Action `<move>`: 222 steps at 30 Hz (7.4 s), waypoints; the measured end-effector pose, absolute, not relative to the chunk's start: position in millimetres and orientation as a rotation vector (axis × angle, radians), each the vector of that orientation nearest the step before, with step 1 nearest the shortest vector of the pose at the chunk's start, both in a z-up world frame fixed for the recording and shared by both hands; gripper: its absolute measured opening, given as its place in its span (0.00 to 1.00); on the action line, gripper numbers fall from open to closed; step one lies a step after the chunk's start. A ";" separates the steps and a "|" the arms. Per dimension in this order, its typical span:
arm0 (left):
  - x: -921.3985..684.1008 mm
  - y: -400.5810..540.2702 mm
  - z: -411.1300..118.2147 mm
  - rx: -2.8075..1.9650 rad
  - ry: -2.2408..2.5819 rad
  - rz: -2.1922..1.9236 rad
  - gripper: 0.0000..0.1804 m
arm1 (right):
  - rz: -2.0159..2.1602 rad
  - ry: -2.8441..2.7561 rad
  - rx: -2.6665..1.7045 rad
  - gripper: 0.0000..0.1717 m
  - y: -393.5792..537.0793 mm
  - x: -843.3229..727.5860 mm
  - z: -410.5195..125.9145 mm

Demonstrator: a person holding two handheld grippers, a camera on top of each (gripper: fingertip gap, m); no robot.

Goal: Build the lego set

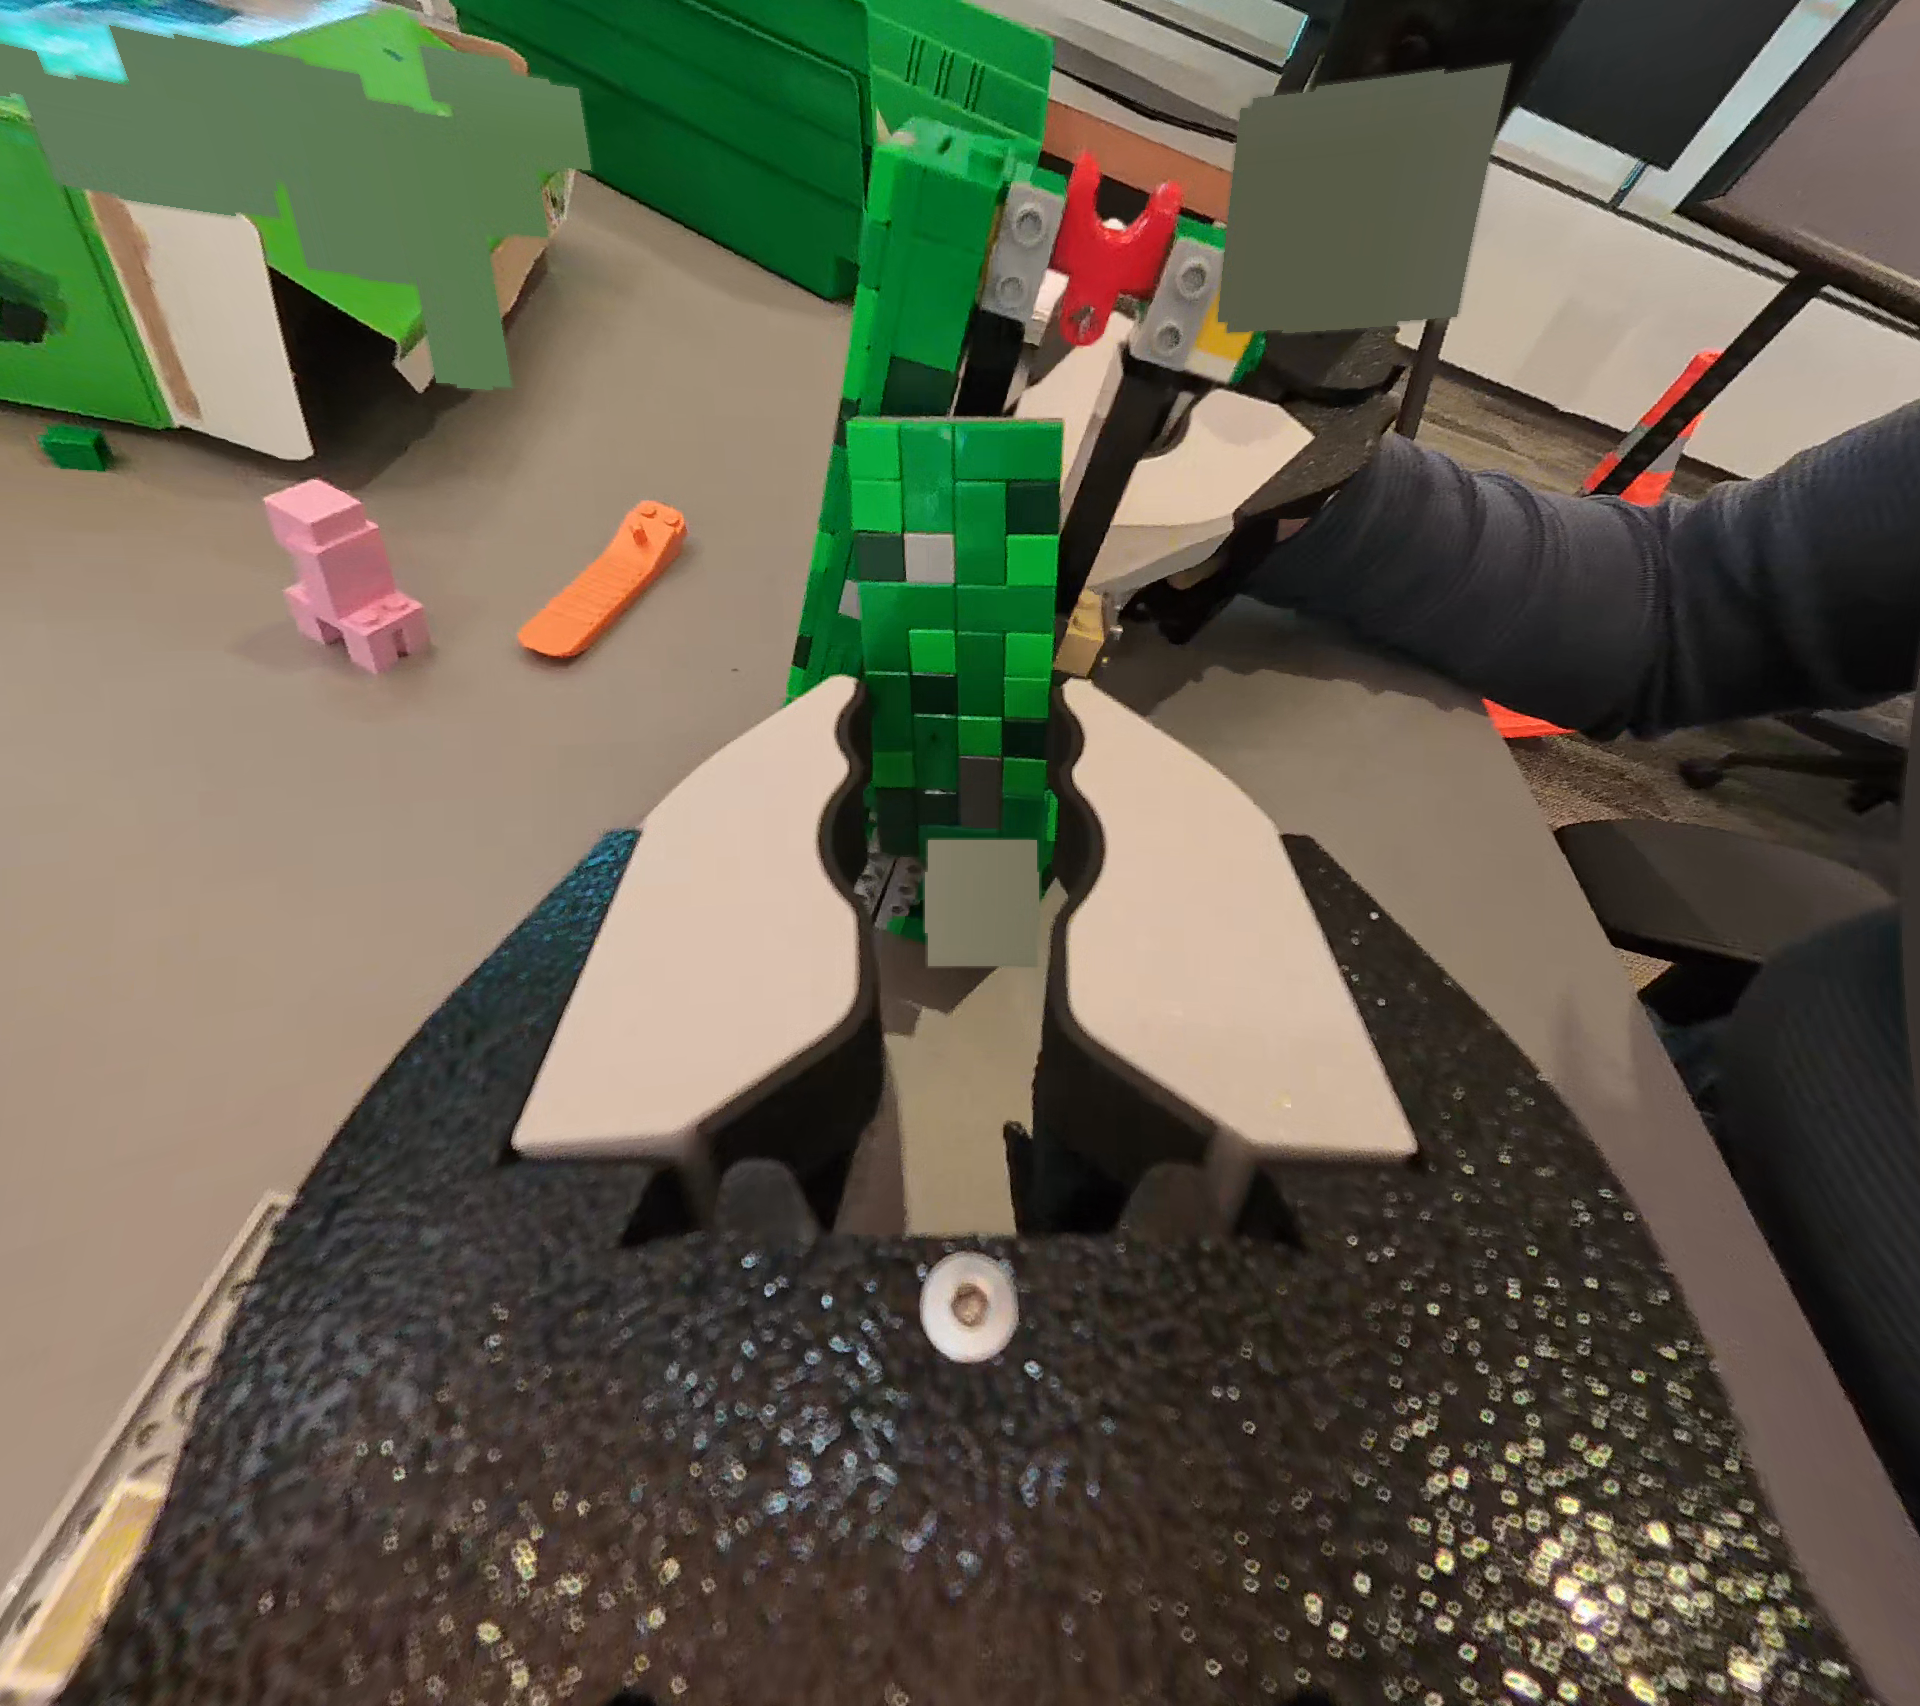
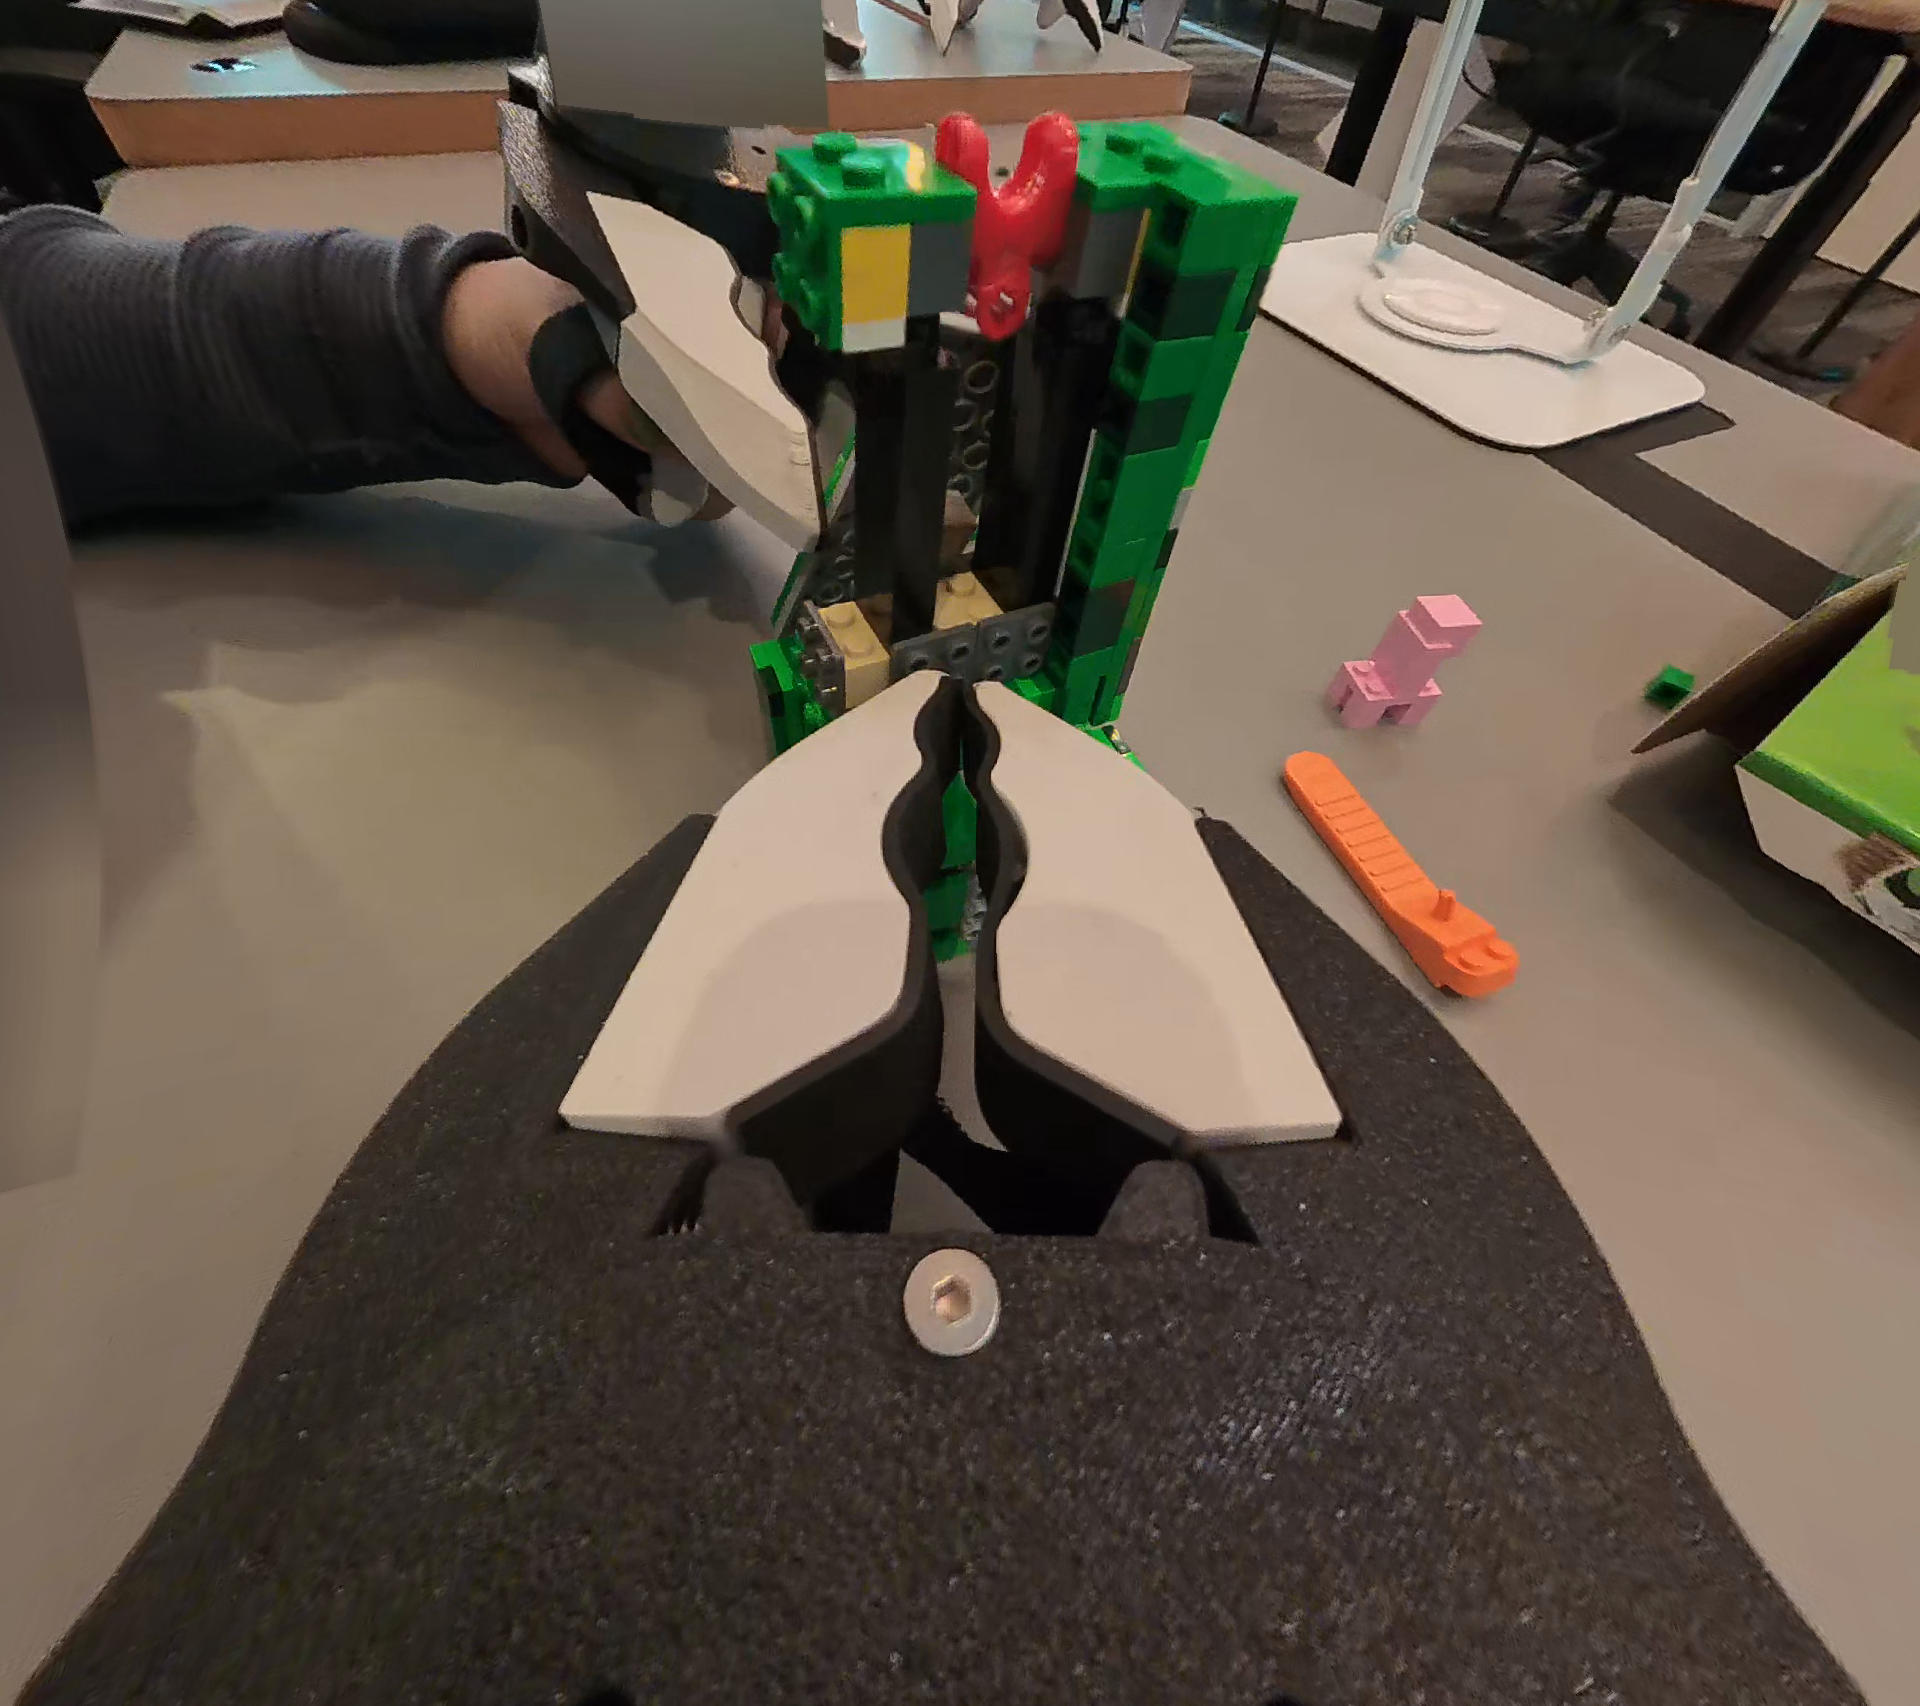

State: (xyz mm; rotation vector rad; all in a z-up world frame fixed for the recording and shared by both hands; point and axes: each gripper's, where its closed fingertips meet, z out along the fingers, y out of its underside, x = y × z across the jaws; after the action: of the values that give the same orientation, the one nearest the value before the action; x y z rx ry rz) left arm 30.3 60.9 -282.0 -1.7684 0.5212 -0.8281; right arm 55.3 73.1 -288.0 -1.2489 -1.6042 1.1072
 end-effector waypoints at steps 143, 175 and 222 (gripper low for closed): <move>18.4 54.1 -239.7 -1.348 0.541 -0.873 0.18 | 1.296 -1.511 -1.036 0.23 50.3 48.6 -262.7; 20.7 50.5 -236.9 -1.325 0.550 -0.916 0.17 | 1.256 -1.622 -1.021 0.31 91.5 50.2 -206.0; 23.3 49.0 -235.2 -1.318 0.560 -0.951 0.18 | 0.264 -2.602 -1.349 0.39 75.9 34.2 -237.4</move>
State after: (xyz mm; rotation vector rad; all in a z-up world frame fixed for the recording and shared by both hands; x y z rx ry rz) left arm 23.3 49.0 -235.2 -1.3180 0.5596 -0.9507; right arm 34.2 75.9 -237.4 -1.3488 -2.6024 0.2643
